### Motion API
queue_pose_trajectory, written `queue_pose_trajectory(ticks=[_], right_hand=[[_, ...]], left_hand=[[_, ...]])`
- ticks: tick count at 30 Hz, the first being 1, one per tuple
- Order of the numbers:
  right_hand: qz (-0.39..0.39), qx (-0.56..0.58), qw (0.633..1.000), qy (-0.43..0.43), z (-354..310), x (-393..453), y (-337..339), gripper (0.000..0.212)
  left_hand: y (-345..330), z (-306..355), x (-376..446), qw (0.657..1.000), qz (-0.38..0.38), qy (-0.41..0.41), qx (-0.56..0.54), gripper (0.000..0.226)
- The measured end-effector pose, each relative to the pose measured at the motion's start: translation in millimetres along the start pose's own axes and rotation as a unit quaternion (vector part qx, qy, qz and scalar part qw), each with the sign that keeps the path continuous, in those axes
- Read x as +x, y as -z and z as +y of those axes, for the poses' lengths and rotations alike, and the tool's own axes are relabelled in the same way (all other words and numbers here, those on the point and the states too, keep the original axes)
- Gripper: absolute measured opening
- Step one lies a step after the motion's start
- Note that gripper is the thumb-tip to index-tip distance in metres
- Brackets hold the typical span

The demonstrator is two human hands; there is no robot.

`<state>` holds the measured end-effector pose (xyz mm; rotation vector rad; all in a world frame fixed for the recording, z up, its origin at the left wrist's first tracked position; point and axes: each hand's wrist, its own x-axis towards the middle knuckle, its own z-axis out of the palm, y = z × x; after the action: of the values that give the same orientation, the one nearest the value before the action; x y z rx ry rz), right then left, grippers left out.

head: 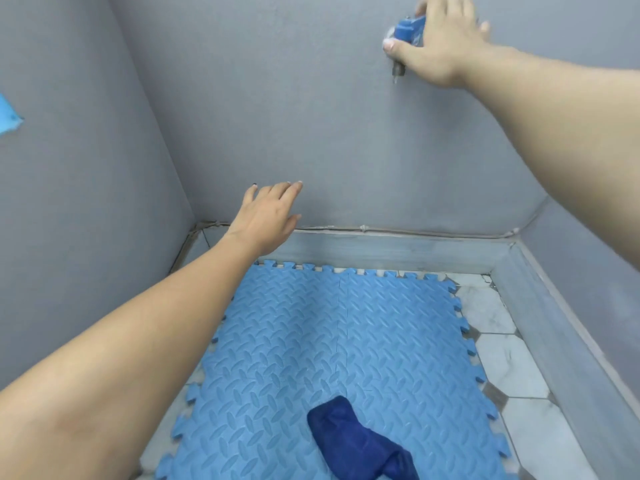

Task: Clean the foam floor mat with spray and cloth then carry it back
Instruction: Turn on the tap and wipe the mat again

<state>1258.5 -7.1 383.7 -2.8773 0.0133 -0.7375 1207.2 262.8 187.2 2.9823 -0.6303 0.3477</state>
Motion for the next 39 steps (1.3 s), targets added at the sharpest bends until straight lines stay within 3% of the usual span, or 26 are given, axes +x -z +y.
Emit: queue_pose_trajectory(ticks=[4,6,8,9,11,13,16,21,24,27,28,29,31,33,34,37,39], right_hand=[[0.108,0.123,0.986,0.008,-7,-129,-69,0.072],[-0.001,0.161,0.986,0.034,-10,-251,-135,0.065],[-0.172,0.107,0.977,0.063,-12,-381,-193,0.067],[-0.221,0.061,0.969,0.094,-11,-438,-216,0.070],[-0.262,-0.002,0.948,0.179,-8,-517,-242,0.070],[-0.276,-0.020,0.932,0.233,-3,-543,-252,0.062],[-0.260,-0.037,0.935,0.237,10,-528,-265,0.052],[-0.240,-0.046,0.963,0.110,30,-457,-304,0.052],[-0.224,-0.010,0.974,-0.032,47,-390,-331,0.052],[-0.195,0.019,0.954,-0.229,33,-323,-370,0.050],[-0.194,0.013,0.951,-0.241,14,-307,-384,0.052],[-0.204,0.022,0.954,-0.217,-13,-295,-397,0.054],[-0.242,0.055,0.966,-0.070,-80,-283,-419,0.058],[-0.279,0.061,0.955,0.086,-133,-282,-428,0.053],[-0.301,0.064,0.944,0.120,-145,-280,-427,0.051],[-0.317,0.036,0.940,0.121,-106,-273,-422,0.051],[-0.291,0.004,0.955,0.059,-43,-273,-410,0.055]], left_hand=[[-38,-7,-41,0.999,-0.011,0.019,-0.041,0.057],[-70,-15,-71,0.997,-0.037,0.039,-0.056,0.058],[-108,-27,-108,0.993,-0.077,0.070,-0.058,0.059],[-127,-31,-126,0.990,-0.101,0.086,-0.052,0.059],[-165,-39,-164,0.980,-0.155,0.116,-0.043,0.061],[-200,-38,-200,0.968,-0.205,0.139,-0.045,0.064],[-231,-31,-233,0.968,-0.176,0.166,-0.062,0.069],[-240,-31,-236,0.974,-0.131,0.170,-0.075,0.062],[-242,-31,-236,0.973,-0.120,0.179,-0.085,0.061],[-244,-30,-237,0.972,-0.114,0.186,-0.088,0.064],[-244,-31,-236,0.971,-0.111,0.189,-0.089,0.064],[-244,-32,-236,0.971,-0.110,0.191,-0.092,0.064],[-244,-33,-237,0.971,-0.102,0.192,-0.100,0.062],[-245,-34,-235,0.968,-0.093,0.201,-0.115,0.060],[-245,-34,-236,0.967,-0.093,0.203,-0.119,0.059],[-247,-37,-238,0.966,-0.087,0.207,-0.128,0.059],[-247,-39,-237,0.966,-0.084,0.206,-0.132,0.060]])
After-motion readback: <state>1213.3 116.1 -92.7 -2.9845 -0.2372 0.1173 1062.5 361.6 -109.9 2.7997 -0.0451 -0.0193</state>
